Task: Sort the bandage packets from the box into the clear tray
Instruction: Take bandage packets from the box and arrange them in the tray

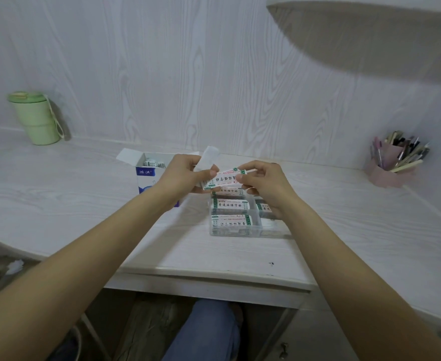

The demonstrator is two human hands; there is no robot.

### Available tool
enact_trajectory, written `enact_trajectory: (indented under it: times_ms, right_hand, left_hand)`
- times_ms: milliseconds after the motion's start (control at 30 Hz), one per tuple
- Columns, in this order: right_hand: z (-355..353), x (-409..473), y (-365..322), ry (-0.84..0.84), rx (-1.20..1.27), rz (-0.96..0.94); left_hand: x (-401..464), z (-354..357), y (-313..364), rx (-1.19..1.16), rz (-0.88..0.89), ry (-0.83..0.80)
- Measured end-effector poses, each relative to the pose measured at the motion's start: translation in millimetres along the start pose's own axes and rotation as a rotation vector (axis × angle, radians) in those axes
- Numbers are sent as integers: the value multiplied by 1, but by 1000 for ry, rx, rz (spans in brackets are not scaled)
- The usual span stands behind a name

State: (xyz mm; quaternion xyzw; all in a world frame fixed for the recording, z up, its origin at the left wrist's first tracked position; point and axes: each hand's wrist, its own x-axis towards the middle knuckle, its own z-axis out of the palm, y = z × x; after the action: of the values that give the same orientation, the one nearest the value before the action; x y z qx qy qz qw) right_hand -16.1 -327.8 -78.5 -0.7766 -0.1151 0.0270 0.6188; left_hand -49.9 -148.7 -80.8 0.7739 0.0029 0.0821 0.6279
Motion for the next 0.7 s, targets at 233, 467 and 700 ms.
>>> enact_trajectory:
  times_ms: [233, 467, 700]
  right_hand:
    - [-2, 7, 0, -16, -121, -52]
    - [-4, 32, 21, 110, -293, 46]
    - [3, 45, 34, 37, -628, 12]
  left_hand:
    - [14, 3, -1, 194, 123, 49]
    - [22, 6, -4, 423, 195, 103]
    - [31, 9, -3, 554, 207, 40]
